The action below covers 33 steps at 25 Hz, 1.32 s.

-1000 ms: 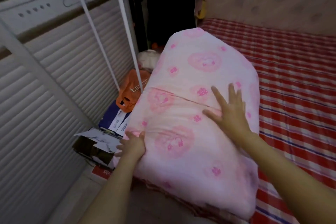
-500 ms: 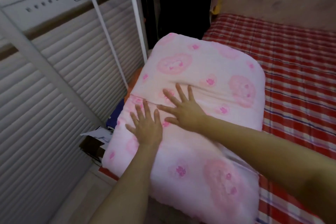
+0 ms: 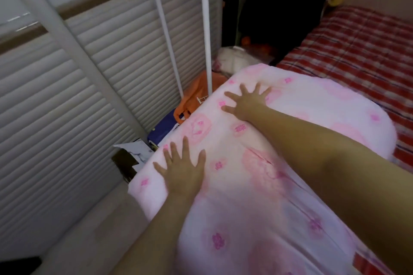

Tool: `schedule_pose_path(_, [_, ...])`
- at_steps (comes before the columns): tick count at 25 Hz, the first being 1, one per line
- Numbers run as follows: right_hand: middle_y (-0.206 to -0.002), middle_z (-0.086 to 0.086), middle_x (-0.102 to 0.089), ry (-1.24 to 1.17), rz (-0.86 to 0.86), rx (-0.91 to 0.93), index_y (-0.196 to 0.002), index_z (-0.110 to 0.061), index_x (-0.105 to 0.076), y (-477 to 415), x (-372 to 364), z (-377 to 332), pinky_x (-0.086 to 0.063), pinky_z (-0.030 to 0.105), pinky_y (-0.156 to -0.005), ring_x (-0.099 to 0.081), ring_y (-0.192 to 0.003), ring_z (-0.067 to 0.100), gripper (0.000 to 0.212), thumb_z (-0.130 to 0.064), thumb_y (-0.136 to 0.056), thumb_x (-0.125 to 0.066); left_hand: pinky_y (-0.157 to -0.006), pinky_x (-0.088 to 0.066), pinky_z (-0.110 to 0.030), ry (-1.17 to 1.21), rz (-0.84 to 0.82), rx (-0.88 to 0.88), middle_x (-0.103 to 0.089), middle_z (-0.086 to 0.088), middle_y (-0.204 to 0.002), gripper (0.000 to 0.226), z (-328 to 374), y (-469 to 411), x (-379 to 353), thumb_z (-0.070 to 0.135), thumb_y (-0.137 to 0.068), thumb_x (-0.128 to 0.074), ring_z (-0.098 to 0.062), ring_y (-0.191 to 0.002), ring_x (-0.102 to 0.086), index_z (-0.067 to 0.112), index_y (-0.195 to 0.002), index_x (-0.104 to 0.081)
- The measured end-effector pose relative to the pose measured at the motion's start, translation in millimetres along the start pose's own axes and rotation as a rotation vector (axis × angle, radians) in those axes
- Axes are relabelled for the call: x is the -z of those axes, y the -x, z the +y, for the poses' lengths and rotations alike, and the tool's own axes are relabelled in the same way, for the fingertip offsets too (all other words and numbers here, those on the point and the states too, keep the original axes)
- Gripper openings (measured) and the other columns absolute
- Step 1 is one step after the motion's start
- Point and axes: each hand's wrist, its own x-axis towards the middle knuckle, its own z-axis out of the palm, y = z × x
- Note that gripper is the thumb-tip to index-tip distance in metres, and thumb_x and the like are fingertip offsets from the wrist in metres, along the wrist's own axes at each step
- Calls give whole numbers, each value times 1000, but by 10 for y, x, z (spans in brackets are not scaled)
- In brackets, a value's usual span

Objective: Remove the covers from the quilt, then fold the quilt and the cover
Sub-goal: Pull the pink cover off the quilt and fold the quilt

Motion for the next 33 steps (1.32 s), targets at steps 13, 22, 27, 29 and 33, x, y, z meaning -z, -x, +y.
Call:
schedule_pose_path(13, [-159,2,-3,-354,-196,-79,-148,-42,-2,-734,-189,909,-6,51,-116,-11,-144,34,84,-85,-77,-17,-108,-14,-64,-5,-90,222,-43,-8,-143,64,-296,-249,-100,65,-91,-14,-30,-133,-35,35,-147,-21])
schedule_pose_path(22, [-154,15,-23,-411,363,137,-148,-22,-27,1131,310,782,-15,44,-116,-23,-140,36,58,-51,-98,-26,-112,-3,-63,9,-247,254,-10,-7,-158,67,-276,96,177,67,-91,-7,-32,-145,-8,37,-149,3])
schedule_pose_path(27, [-148,7,-38,-161,501,559,-138,-23,-47,2467,-785,853,-22,43,-115,-37,-136,29,55,-55,-95,-33,-111,0,-63,68,-196,235,-8,-8,-159,65,-242,363,255,65,-92,-10,-32,-145,-4,37,-150,1])
schedule_pose_path(29, [-148,10,-38,-202,534,348,-140,-25,-44,2364,-909,1213,-30,41,-111,-41,-134,28,47,-45,-98,-35,-111,0,-63,74,-168,210,-7,-9,-159,65,-200,432,231,65,-92,-9,-33,-145,-4,36,-150,1])
schedule_pose_path(33, [-156,1,-19,-349,499,-188,-147,-35,-20,2442,-1097,1442,-15,54,-113,-18,-144,29,49,-42,-99,-23,-109,1,-64,61,-155,157,-6,-13,-158,68,-104,464,200,67,-90,-8,-36,-143,-5,35,-150,1])
